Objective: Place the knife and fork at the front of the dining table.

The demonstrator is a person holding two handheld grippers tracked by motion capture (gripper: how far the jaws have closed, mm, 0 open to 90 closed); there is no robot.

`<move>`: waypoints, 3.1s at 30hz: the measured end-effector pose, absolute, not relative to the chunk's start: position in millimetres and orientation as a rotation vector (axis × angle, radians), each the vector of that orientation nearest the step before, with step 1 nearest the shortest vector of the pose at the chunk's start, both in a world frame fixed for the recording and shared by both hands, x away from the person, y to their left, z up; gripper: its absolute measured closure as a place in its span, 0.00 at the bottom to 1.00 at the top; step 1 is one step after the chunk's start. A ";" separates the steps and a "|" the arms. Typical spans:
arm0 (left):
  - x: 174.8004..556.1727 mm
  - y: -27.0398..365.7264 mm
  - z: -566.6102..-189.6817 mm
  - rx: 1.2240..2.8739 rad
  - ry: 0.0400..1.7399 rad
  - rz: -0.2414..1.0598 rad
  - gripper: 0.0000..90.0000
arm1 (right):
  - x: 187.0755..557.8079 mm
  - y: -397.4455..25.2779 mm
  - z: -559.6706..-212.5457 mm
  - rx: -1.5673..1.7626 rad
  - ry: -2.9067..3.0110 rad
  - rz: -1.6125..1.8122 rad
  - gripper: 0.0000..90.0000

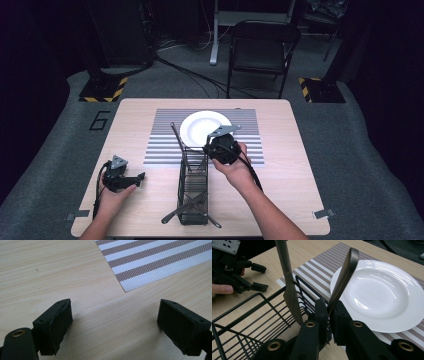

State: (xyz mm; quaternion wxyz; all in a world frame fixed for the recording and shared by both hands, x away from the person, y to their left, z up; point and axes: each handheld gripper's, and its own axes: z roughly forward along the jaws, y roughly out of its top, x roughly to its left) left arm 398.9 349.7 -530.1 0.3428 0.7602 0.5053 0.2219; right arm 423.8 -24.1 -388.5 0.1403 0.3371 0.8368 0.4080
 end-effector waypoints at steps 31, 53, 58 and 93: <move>399.1 349.7 -530.0 1.976 1.315 0.577 0.14 | 419.4 0.4 -404.7 0.919 2.499 1.064 0.96; 399.1 350.2 -529.1 1.988 1.317 0.567 0.14 | 419.8 -5.6 -382.2 0.932 2.555 1.106 0.97; 399.1 350.2 -529.1 1.988 1.317 0.567 0.14 | 419.4 -6.2 -375.1 0.941 2.563 1.111 0.97; 399.0 350.0 -529.2 1.987 1.318 0.569 0.14 | 414.9 -27.3 -297.5 0.891 2.563 1.146 0.97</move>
